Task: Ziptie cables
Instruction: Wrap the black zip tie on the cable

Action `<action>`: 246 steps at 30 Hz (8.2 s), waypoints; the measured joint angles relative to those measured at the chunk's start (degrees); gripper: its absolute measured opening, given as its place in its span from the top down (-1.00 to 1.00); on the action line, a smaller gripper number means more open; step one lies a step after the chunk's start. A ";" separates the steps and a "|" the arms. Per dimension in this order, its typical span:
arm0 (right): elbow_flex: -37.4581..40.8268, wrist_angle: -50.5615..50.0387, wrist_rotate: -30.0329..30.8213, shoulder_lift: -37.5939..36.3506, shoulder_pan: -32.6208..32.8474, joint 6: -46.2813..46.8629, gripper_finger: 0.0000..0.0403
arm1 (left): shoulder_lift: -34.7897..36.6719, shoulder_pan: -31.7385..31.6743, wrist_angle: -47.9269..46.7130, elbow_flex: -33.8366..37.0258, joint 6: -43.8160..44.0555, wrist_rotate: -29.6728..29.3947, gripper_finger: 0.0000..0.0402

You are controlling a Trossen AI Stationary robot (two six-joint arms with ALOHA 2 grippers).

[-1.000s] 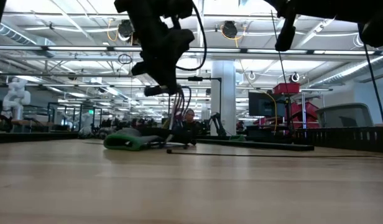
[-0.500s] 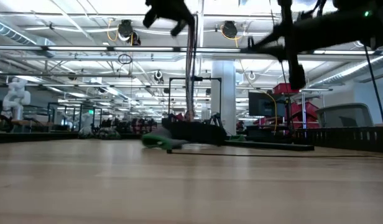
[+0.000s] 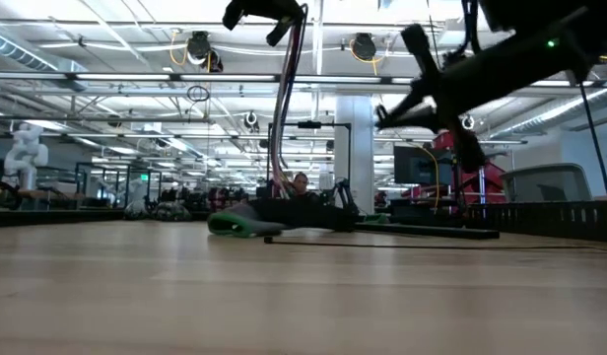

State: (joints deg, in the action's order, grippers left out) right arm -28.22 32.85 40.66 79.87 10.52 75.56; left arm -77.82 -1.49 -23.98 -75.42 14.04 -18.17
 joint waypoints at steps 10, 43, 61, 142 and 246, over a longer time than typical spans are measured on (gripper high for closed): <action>-9.33 -14.56 -18.79 13.12 -0.57 -4.25 1.00 | 3.07 1.81 -0.53 8.57 3.68 -1.69 0.87; -11.04 52.04 -4.17 29.04 -6.35 -8.19 1.00 | 22.25 19.18 27.06 41.03 54.67 -55.09 0.87; -33.01 56.79 -12.01 46.27 -8.74 -9.82 1.00 | 8.78 16.08 53.50 41.03 55.83 -53.45 0.87; -75.45 -63.69 -40.59 50.19 -26.81 -67.68 0.27 | 37.50 13.21 53.36 41.03 9.16 -51.72 0.88; -73.29 -84.25 -74.23 38.27 -5.51 -85.00 1.00 | 45.40 10.87 54.96 40.98 3.54 -53.07 0.88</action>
State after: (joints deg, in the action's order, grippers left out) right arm -101.50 -51.40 -33.57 118.14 5.01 -9.44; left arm -32.42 9.39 30.98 -34.44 17.58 -71.24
